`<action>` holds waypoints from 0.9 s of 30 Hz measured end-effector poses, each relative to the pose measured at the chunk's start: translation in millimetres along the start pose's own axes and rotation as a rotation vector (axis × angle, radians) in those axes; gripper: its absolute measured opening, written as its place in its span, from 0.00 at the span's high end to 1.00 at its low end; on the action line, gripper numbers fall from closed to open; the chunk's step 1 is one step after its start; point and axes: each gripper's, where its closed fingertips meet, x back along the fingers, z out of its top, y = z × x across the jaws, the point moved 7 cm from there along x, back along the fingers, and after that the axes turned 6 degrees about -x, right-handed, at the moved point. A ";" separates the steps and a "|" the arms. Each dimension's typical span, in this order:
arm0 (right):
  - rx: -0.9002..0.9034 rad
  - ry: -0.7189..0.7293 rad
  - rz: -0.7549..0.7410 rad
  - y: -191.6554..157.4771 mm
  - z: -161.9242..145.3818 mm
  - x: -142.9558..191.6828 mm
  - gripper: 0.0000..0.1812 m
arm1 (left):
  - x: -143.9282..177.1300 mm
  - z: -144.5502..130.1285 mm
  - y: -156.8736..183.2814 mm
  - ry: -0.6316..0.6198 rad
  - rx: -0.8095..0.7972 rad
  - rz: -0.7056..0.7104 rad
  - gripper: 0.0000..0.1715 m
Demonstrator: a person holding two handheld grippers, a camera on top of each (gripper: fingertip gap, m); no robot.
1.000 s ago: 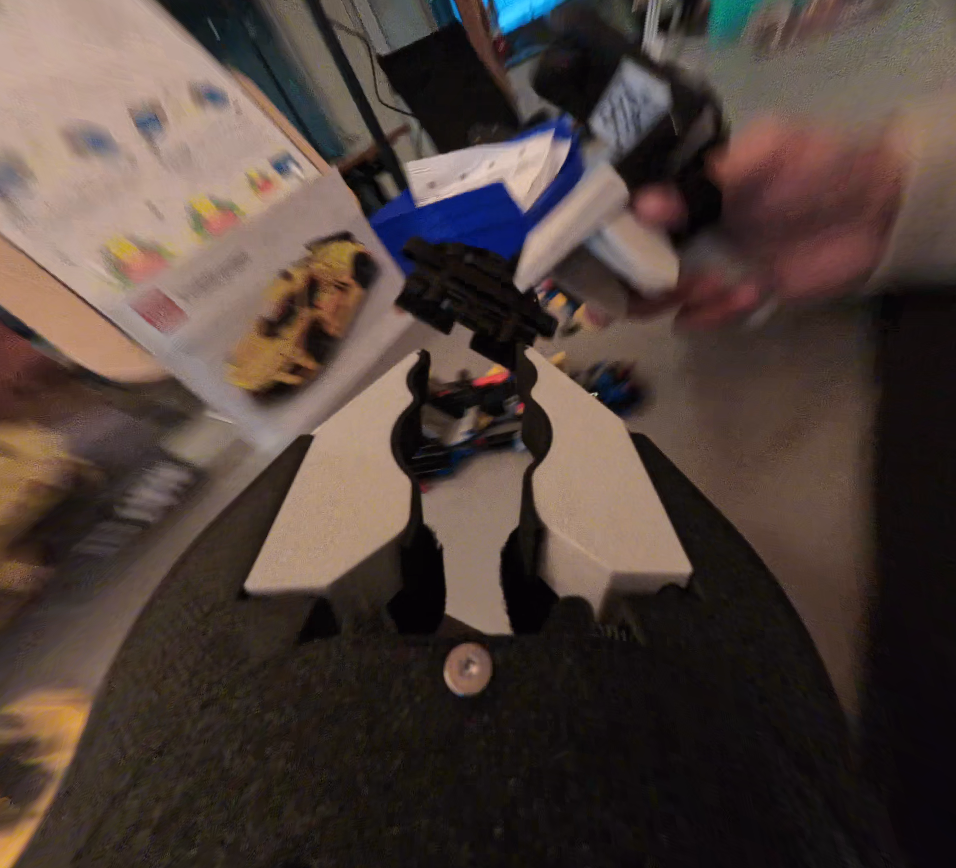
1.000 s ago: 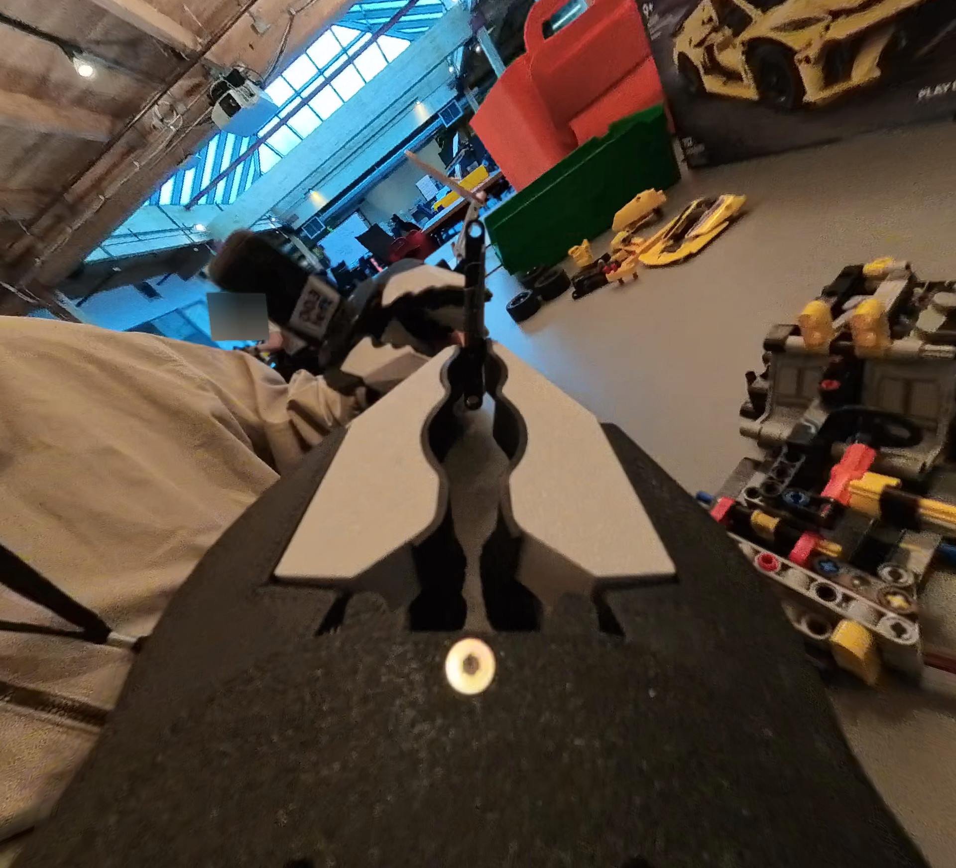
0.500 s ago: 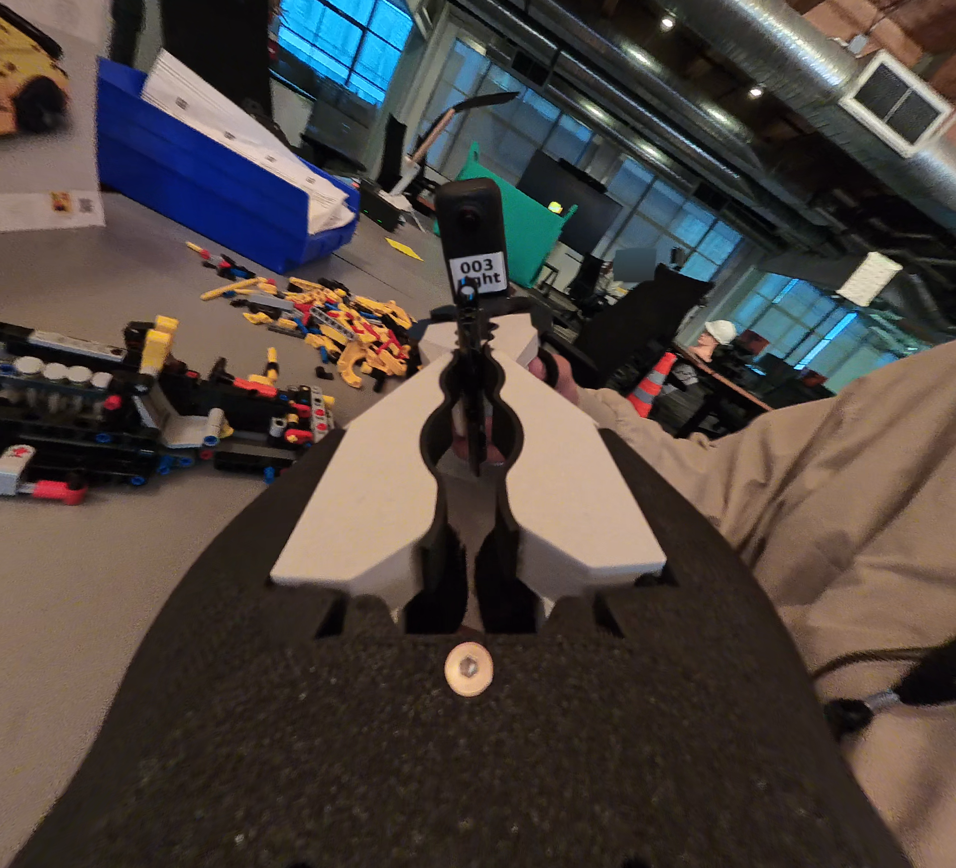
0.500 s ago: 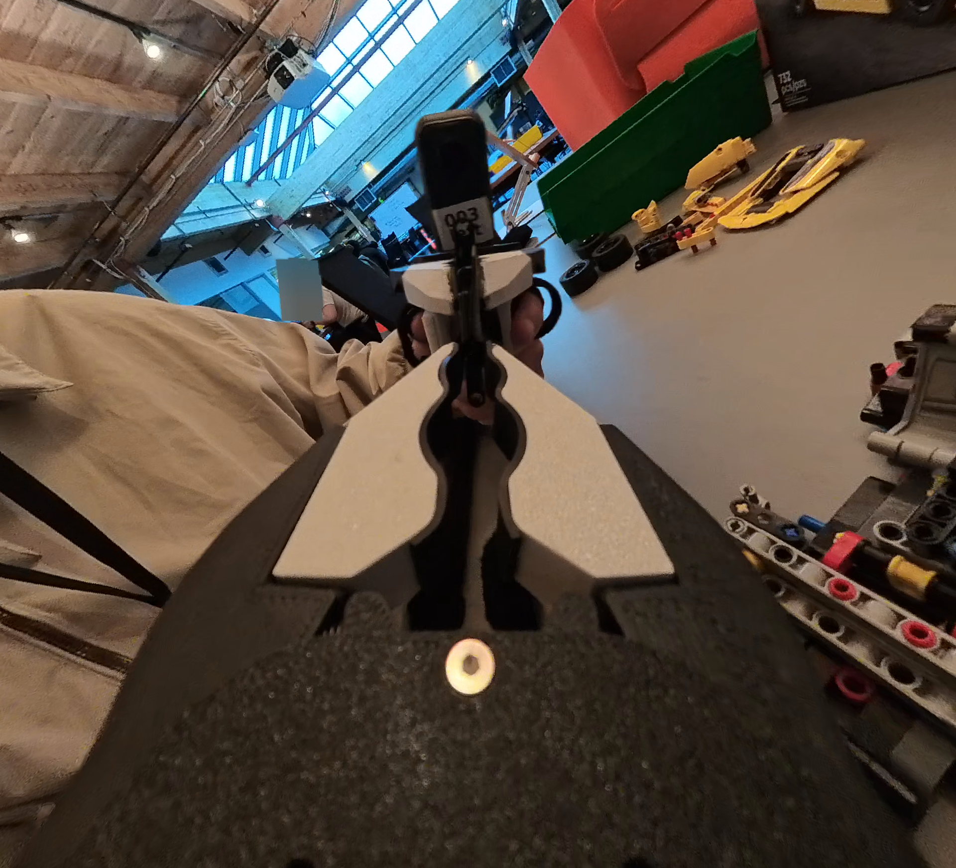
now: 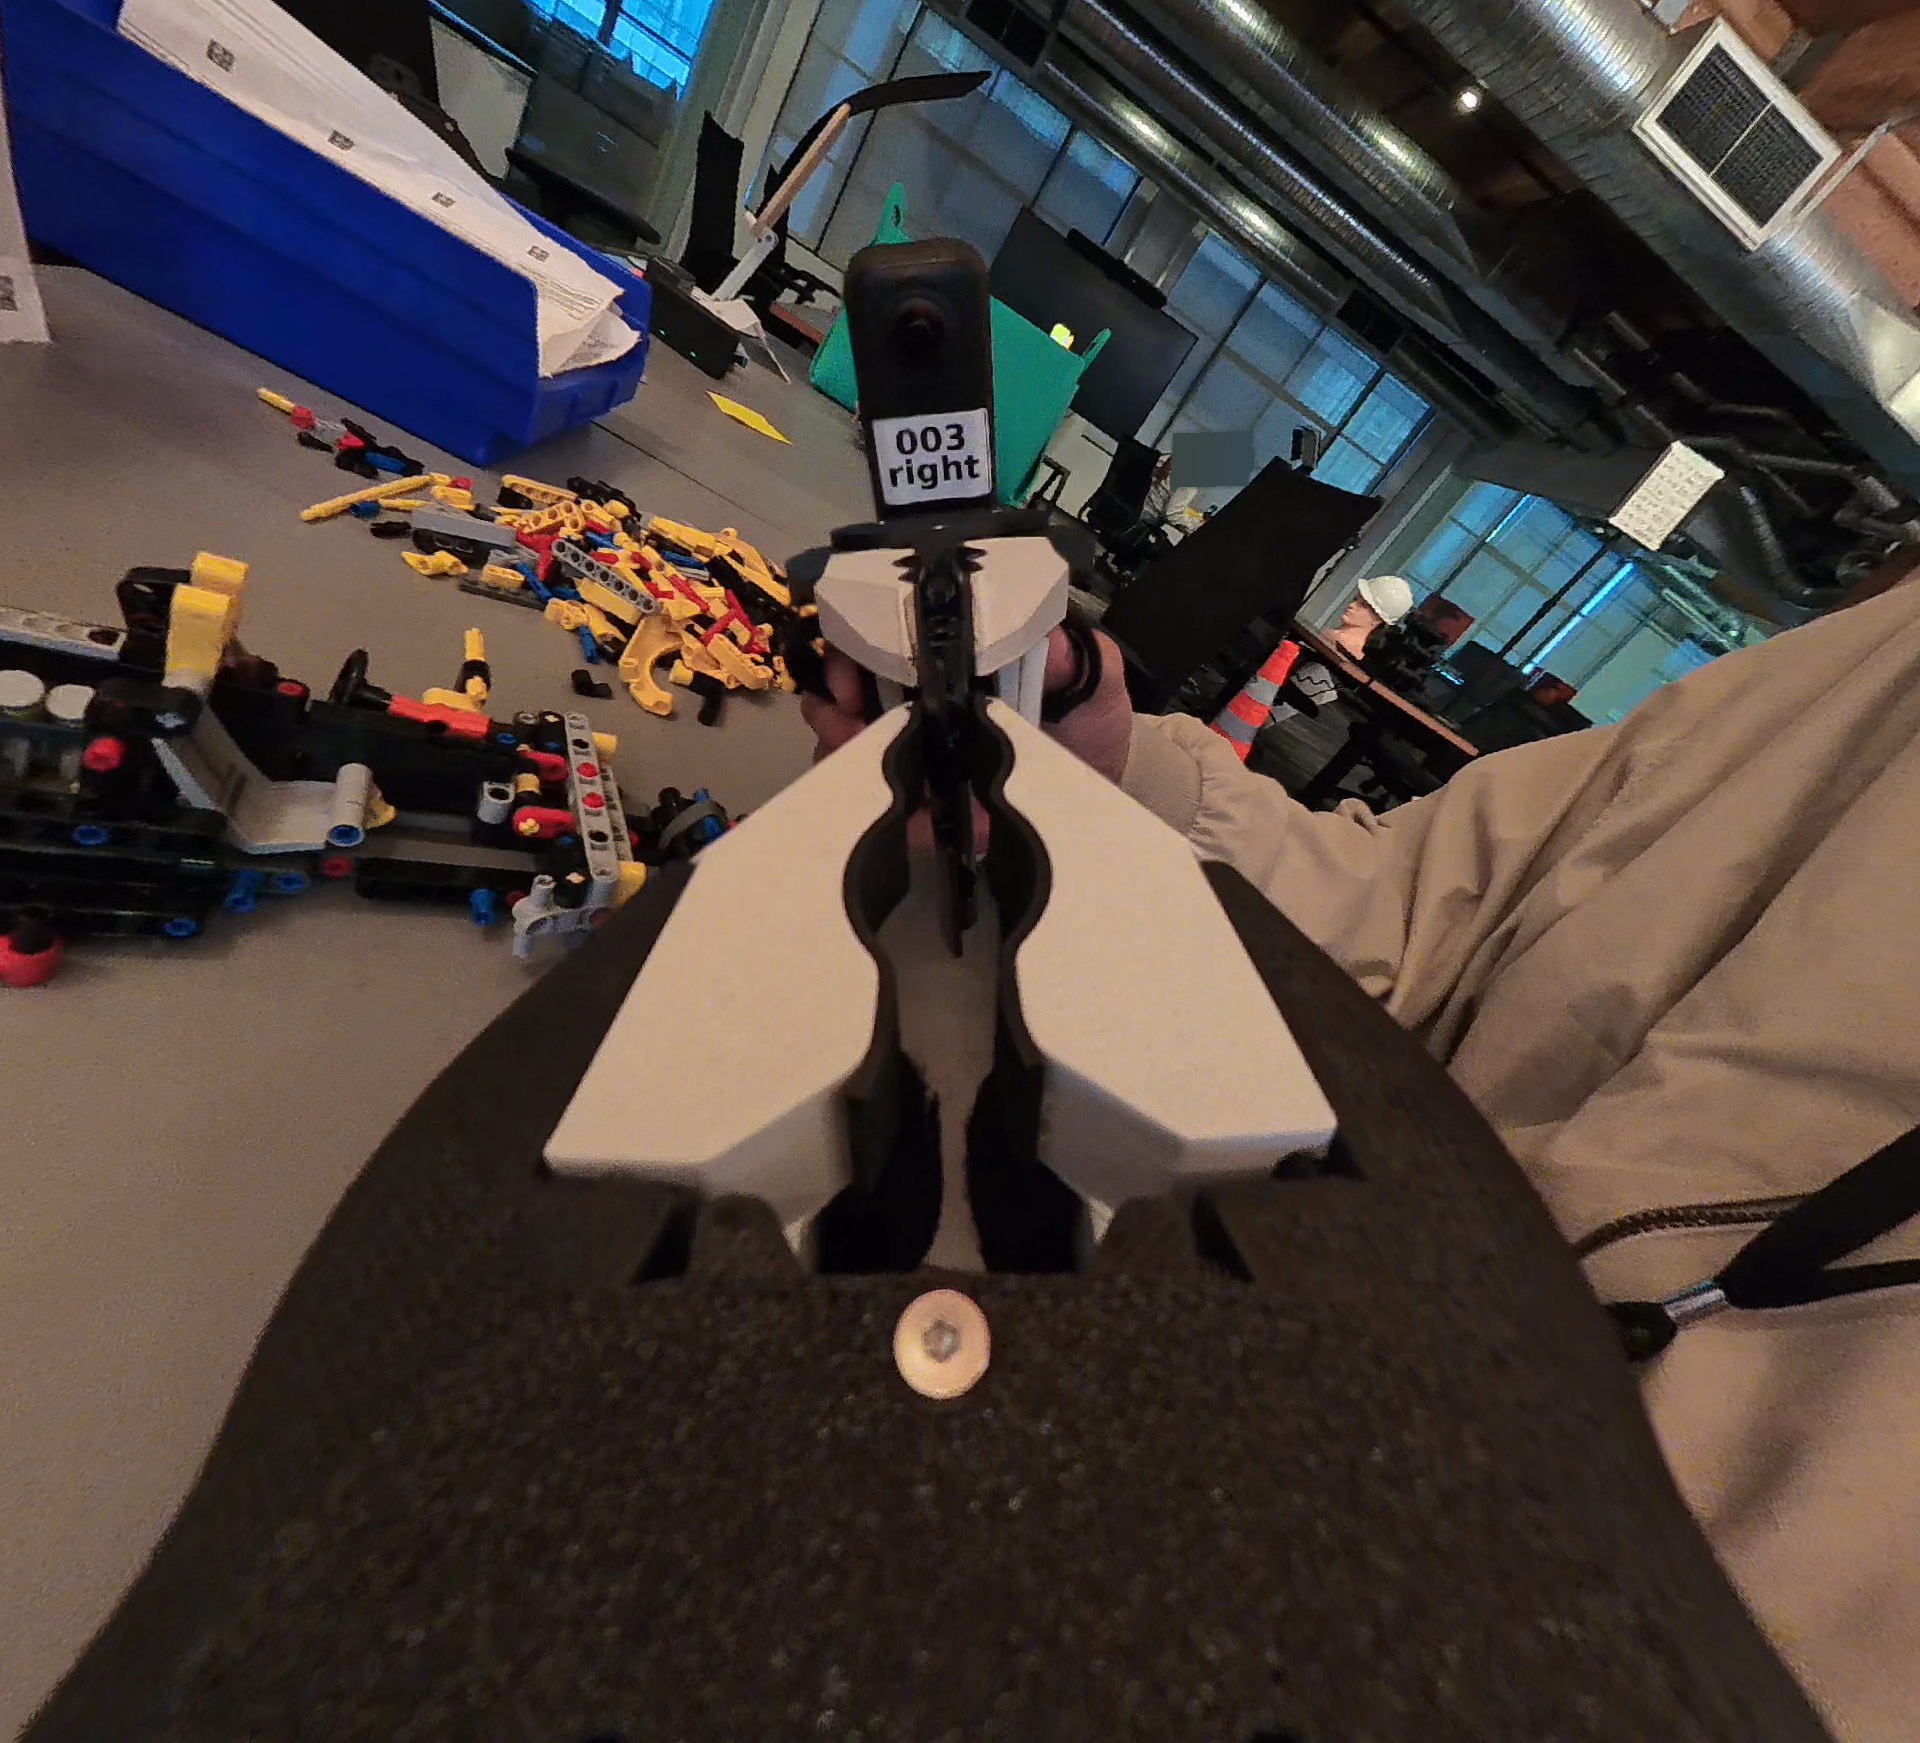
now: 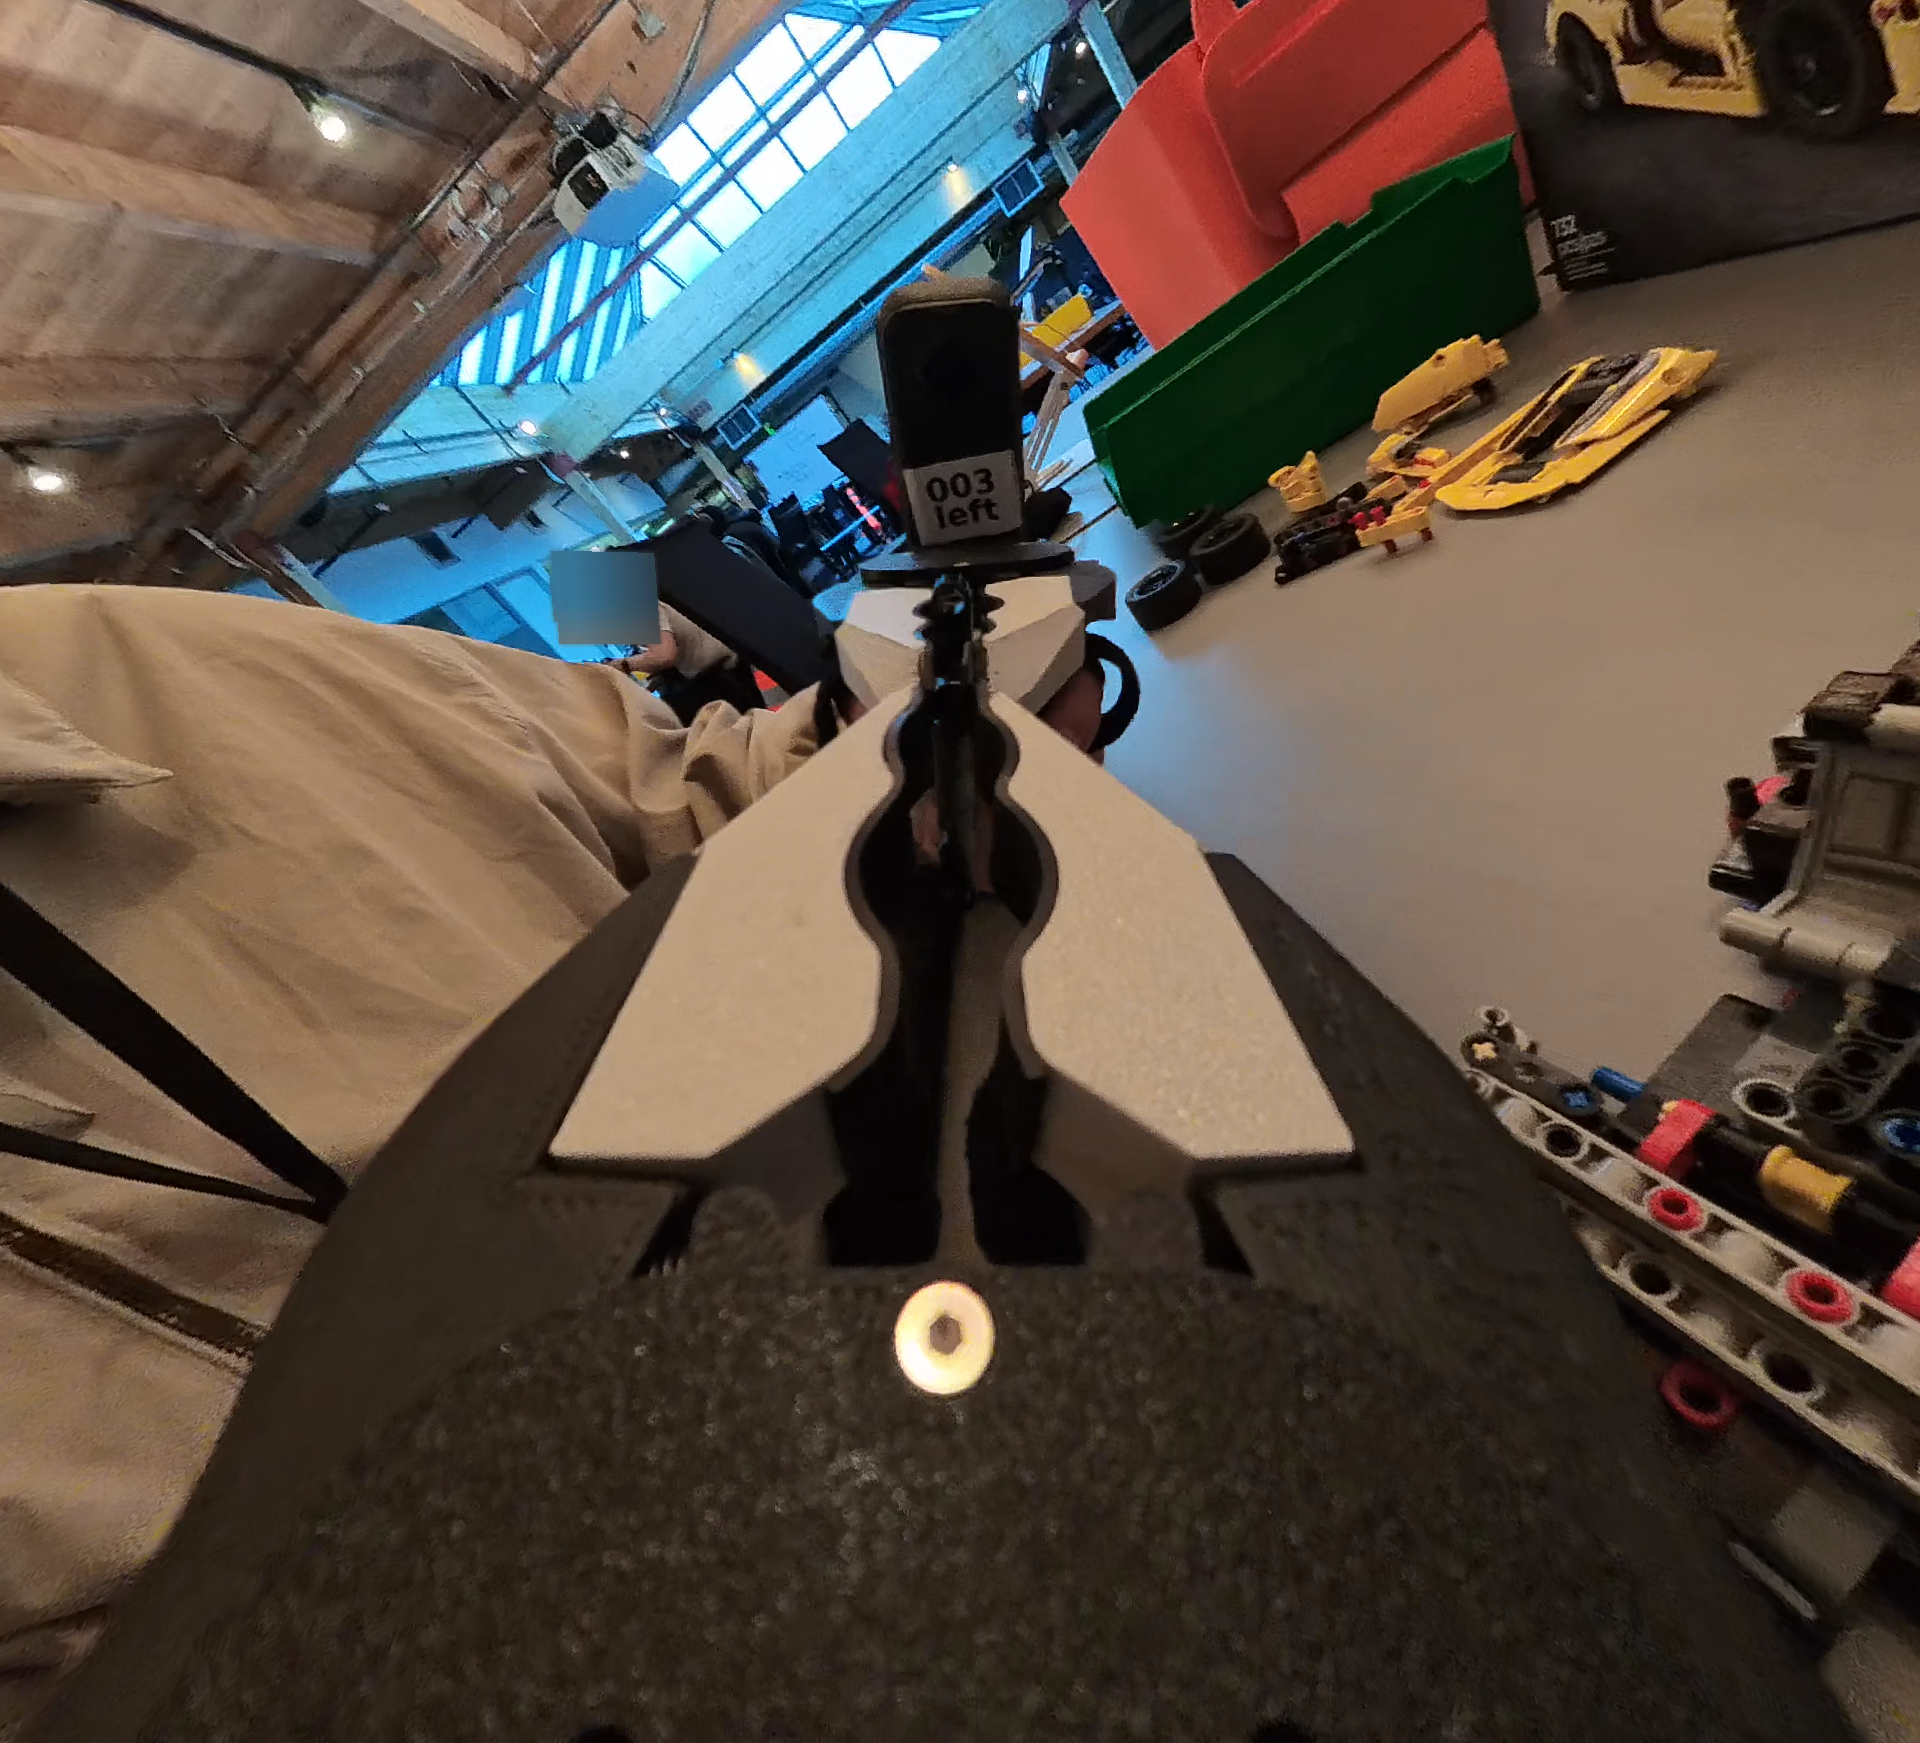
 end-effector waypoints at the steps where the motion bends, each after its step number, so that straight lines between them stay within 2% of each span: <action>1: -0.016 0.005 0.005 0.6 0.4 -0.5 0.97 | 0.8 0.2 -0.4 0.004 -0.009 0.010 0.96; 20: -0.014 -0.067 -0.007 2.5 -1.4 0.9 0.97 | 7.4 0.8 0.0 -0.026 -0.014 0.011 0.97; 27: -0.107 -0.012 0.056 7.7 -1.6 -2.8 0.96 | 9.7 1.4 -5.8 0.054 0.094 -0.031 0.96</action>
